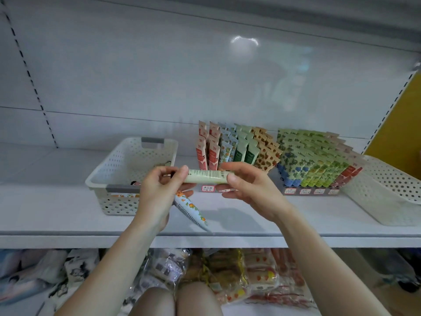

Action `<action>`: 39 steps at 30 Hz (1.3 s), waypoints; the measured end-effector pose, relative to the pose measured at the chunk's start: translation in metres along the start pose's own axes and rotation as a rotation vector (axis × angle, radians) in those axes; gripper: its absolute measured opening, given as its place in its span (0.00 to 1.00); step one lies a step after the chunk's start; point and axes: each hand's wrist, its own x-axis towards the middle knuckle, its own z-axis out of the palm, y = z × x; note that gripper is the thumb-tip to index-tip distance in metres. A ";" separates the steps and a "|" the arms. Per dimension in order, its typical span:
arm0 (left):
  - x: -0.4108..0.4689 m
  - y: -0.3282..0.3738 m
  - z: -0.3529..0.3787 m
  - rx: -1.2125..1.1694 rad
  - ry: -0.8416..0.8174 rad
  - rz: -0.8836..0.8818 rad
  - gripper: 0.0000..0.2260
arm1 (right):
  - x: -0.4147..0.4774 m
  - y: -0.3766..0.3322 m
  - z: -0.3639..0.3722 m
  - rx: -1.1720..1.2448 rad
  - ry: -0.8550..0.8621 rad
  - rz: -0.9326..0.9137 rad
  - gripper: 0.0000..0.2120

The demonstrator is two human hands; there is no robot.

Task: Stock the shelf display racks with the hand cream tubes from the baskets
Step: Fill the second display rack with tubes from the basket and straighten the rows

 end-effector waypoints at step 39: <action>0.010 -0.023 -0.011 0.131 -0.041 -0.065 0.01 | 0.086 0.011 -0.084 -1.084 0.538 0.112 0.15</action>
